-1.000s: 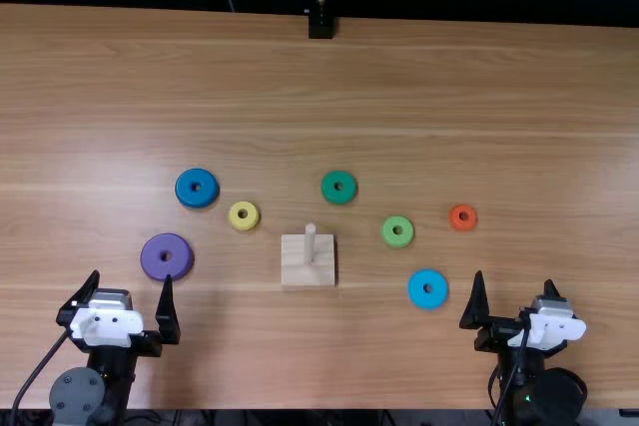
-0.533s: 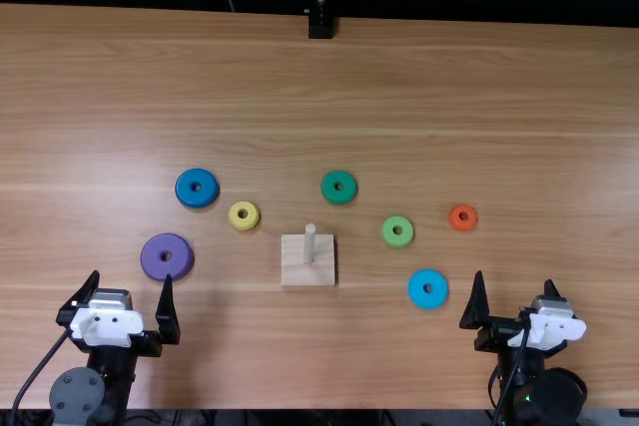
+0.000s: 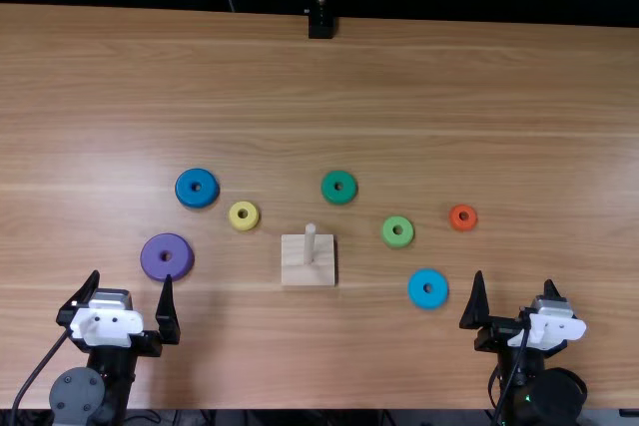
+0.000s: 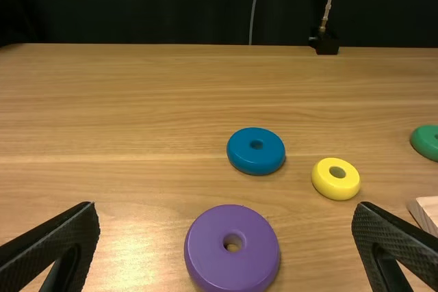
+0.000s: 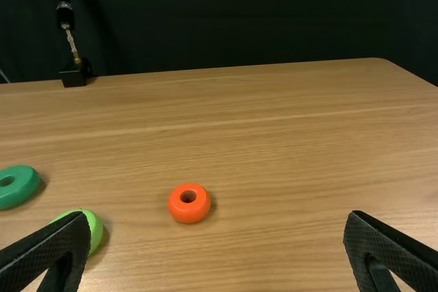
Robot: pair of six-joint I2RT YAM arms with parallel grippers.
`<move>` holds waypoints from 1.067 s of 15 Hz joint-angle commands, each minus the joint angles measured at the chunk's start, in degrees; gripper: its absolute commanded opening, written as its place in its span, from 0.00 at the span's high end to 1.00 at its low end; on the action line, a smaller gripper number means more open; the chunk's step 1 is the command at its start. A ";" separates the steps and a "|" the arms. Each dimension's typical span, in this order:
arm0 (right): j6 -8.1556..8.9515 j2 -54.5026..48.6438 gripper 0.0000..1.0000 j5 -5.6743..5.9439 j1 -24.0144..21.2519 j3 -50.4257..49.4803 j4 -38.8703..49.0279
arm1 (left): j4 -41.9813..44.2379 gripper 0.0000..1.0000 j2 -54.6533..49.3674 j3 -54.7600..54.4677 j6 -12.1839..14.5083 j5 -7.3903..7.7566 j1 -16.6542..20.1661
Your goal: Build the Hanoi tower: stack the rings onto the peg from bottom to top in this color order: purple, dark blue, light blue, dark green, light green, yellow, orange.
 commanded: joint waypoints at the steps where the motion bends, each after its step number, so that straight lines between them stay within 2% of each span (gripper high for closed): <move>1: 0.19 -0.66 0.00 0.14 -0.36 -1.91 -0.59 | -1.07 0.00 -0.62 -3.35 0.08 0.55 0.10; 10: 0.19 -0.66 0.00 0.14 -0.36 -1.91 -0.59 | -0.86 0.00 -0.62 -0.45 -0.45 0.66 1.24; 13: 0.19 -0.66 0.00 0.14 -0.36 -1.91 -0.59 | 1.67 0.00 5.97 7.46 -0.34 0.55 1.15; 16: 0.19 -0.66 0.00 0.14 -0.36 -1.91 -0.59 | 2.83 0.00 14.41 15.64 0.19 -0.29 0.98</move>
